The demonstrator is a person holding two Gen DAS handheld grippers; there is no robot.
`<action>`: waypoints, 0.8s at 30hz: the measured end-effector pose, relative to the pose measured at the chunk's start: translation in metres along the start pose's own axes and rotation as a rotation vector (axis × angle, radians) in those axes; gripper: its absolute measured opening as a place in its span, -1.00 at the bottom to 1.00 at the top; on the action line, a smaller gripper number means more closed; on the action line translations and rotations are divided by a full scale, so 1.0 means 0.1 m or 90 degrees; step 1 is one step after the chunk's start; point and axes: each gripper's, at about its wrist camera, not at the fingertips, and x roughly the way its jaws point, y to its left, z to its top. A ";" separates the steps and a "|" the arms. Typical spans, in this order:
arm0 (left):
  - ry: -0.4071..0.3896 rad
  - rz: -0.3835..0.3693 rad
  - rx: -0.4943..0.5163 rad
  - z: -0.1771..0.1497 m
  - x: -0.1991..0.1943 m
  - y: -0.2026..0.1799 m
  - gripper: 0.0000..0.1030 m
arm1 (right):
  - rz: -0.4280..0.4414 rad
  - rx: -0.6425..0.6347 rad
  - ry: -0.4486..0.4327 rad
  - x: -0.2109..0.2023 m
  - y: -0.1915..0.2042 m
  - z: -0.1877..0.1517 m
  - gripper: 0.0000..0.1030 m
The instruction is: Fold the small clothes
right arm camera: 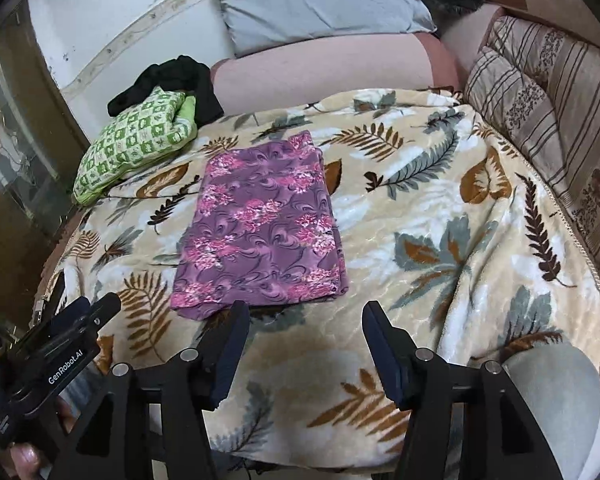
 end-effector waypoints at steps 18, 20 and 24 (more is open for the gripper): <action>-0.015 0.032 0.034 0.09 -0.52 -0.12 0.14 | -0.020 -0.039 -0.035 -0.42 0.26 0.14 0.27; -0.018 0.031 0.033 0.10 -0.54 -0.13 0.14 | -0.021 -0.043 -0.043 -0.45 0.28 0.14 0.33; -0.019 0.031 0.032 0.10 -0.57 -0.14 0.14 | -0.028 -0.052 -0.046 -0.45 0.29 0.15 0.40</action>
